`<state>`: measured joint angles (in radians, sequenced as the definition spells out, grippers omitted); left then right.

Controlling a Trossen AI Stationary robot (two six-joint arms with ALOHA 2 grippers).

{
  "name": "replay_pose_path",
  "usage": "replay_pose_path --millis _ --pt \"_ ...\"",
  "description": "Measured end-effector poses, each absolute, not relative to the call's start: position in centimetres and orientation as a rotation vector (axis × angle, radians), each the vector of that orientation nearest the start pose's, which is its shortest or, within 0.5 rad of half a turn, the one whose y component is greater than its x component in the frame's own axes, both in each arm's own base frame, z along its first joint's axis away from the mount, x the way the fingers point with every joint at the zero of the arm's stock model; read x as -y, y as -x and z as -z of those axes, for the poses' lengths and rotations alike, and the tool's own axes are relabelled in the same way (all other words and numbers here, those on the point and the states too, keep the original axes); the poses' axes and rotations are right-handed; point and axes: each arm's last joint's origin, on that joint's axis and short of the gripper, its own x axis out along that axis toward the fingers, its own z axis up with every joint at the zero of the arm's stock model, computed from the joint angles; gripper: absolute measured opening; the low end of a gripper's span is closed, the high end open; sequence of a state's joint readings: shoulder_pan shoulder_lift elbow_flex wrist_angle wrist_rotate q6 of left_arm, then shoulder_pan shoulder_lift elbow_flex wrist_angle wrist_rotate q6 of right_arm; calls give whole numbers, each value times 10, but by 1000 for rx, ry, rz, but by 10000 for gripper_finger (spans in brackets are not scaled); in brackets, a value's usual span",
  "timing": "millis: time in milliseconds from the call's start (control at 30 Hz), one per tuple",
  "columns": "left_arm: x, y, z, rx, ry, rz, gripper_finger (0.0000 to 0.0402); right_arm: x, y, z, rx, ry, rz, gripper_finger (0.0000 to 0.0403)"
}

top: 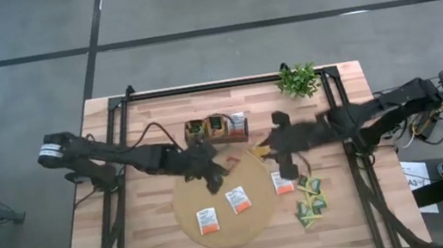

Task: Pick & Place Tea
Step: Put the yellow tea bag into the middle section of the wooden organizer

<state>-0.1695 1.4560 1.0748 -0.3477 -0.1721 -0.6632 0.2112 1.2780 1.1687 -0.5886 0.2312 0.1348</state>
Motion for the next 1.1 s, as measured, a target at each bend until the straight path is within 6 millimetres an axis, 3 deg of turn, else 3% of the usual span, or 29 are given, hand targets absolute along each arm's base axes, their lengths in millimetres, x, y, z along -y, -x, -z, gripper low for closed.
replay_pose_path --millis 67,167,367,633,1100 --pt "61 -310 -282 -735 290 -219 0 -38 -264 -330 -674 -66 12 140" --pt "73 -319 -303 -745 56 -204 0 -34 -269 -332 -660 -38 -13 137" --pt "75 -340 -319 -811 -131 -252 0 -39 -287 -329 -682 38 -53 147" --pt "78 -357 -316 -869 -205 -234 0 -46 -304 -326 -708 92 -78 160" --pt "81 -365 -326 -746 -173 -222 0 -48 -316 -310 -758 115 -57 154"
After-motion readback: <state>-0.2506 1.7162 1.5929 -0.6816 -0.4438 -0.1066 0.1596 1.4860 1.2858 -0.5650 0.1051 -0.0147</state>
